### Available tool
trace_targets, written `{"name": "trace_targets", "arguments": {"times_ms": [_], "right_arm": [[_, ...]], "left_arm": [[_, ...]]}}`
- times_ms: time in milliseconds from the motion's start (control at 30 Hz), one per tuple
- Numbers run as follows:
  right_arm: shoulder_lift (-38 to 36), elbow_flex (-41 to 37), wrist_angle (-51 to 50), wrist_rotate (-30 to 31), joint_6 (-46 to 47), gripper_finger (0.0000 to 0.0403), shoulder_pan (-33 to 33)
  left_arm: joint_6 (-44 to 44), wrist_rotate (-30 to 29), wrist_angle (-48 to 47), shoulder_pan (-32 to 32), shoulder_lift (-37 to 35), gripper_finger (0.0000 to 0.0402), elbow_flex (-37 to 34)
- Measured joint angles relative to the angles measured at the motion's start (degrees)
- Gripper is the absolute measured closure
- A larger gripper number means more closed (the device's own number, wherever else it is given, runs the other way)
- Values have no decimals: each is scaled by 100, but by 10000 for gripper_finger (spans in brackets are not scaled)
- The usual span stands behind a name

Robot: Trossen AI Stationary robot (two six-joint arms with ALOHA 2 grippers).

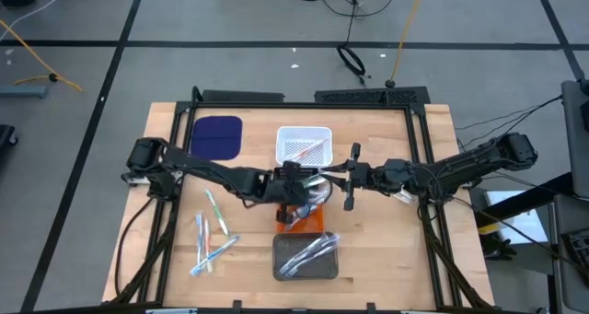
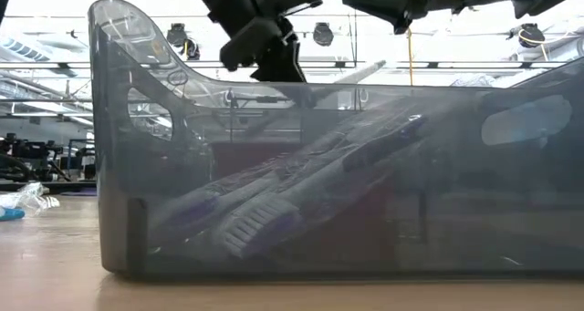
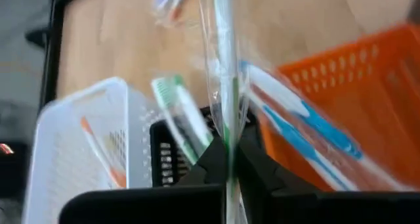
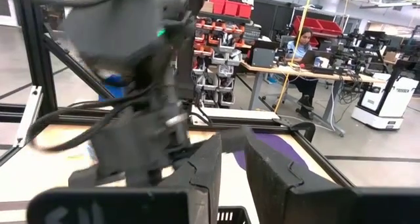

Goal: Pick & Place Toothbrushes
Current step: Put the green toothbrush into the black basket

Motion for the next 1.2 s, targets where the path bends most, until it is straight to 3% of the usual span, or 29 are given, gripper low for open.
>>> {"name": "trace_targets", "arguments": {"times_ms": [200, 667, 1200], "right_arm": [[0, -2, 22, -2, -1, 344, 1], [0, -2, -49, 0, -4, 344, 1], [-1, -2, -132, 2, -4, 344, 1]], "left_arm": [[-1301, 397, -41, 365, 0, 373, -4], [-1953, 589, 20, 718, 125, 383, -9], [-2059, 587, -20, 711, 130, 242, -9]]}}
